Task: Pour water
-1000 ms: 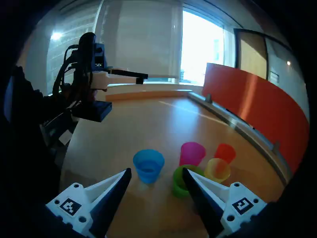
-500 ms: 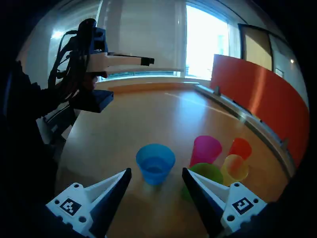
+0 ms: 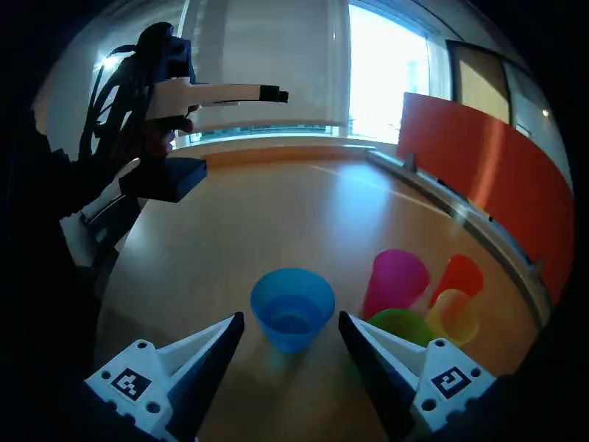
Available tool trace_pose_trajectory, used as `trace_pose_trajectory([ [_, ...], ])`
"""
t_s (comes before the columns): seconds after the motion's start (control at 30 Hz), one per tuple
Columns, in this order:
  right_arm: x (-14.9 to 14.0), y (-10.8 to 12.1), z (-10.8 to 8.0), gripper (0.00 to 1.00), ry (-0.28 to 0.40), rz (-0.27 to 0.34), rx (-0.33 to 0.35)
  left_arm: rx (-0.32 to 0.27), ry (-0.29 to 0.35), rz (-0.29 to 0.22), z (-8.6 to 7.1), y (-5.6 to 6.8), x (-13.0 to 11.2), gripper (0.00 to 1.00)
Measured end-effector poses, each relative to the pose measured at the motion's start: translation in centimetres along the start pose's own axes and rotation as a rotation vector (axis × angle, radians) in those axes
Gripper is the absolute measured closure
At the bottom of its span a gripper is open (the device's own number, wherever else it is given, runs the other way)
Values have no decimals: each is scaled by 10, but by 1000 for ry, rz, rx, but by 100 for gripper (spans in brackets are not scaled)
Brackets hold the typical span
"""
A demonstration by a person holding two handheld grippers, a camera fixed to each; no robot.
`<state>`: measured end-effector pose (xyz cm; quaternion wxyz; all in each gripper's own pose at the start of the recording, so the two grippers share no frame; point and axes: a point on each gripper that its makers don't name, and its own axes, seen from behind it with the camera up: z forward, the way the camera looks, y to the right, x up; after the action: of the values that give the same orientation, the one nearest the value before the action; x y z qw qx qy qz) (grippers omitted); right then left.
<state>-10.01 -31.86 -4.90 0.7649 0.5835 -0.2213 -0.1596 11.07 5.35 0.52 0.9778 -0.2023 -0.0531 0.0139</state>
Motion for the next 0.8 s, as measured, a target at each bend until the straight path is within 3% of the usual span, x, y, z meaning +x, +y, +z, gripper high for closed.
trace_pose_trajectory([
  [0.8, -4, 2, 35, 1, -53, -36, -16, 6, -3, -4, 1, -7, -8, 0],
])
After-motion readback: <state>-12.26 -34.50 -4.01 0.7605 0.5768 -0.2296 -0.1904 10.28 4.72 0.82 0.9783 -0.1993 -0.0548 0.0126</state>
